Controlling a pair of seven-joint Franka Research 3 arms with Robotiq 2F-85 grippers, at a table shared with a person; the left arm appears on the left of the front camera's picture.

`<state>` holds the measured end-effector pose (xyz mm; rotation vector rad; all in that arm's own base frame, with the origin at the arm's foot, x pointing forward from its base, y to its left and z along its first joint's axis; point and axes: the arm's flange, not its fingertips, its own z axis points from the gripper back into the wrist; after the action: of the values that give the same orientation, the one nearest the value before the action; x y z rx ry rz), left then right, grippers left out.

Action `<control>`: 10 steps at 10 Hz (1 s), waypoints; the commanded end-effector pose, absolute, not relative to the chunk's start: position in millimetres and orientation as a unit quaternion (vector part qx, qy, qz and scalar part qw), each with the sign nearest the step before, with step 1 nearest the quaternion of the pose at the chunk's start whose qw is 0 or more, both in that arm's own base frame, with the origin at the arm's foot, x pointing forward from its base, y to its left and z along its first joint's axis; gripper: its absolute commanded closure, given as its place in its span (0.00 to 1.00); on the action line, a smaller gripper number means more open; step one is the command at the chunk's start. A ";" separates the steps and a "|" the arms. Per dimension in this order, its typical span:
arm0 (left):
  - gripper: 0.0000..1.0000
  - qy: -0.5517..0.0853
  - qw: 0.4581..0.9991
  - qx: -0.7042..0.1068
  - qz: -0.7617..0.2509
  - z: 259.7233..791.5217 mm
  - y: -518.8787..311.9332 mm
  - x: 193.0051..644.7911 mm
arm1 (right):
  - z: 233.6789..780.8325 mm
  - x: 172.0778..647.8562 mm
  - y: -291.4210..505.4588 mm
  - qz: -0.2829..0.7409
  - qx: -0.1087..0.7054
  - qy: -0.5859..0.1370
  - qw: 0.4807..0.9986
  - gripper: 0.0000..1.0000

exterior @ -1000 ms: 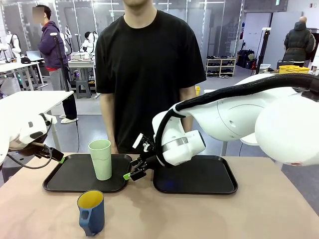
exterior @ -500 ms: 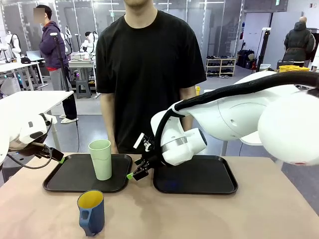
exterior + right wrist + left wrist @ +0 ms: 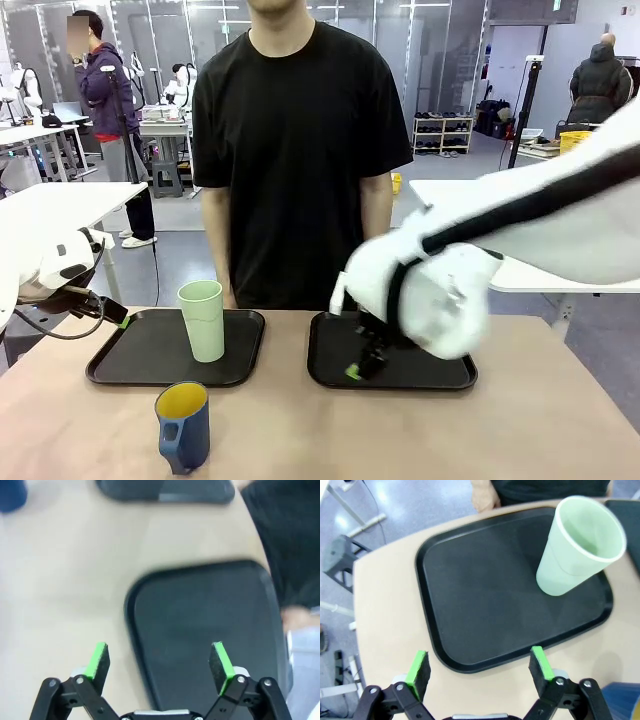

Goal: Sort and store the cups by type.
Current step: Pick up the Handle plastic cup and place it into the empty Flat Tray.

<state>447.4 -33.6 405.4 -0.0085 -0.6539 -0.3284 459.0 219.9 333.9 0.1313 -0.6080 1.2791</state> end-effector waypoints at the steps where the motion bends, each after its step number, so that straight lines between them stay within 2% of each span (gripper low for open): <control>1: 0.00 -0.321 0.933 -0.002 -0.162 406.5 -33.0 447.6 | 400.8 441.8 184.6 0.569 -0.035 -0.182 0.801 0.00; 6: 0.00 -0.321 0.933 -0.002 -0.162 406.5 -33.0 447.6 | 435.3 438.5 88.6 0.606 -0.057 -0.137 0.782 0.00; 8: 0.00 -0.321 0.933 -0.002 -0.162 406.5 -33.0 447.6 | 443.3 432.9 76.3 0.614 -0.019 -0.094 0.783 0.00; 10: 0.00 -0.321 0.933 -0.002 -0.162 406.5 -33.0 447.6 | 447.3 427.3 73.8 0.619 -0.024 -0.095 0.779 0.00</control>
<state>447.4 -33.6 405.4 -0.0085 -0.6538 -0.3284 428.4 80.0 444.9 -0.0710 -0.2009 1.3162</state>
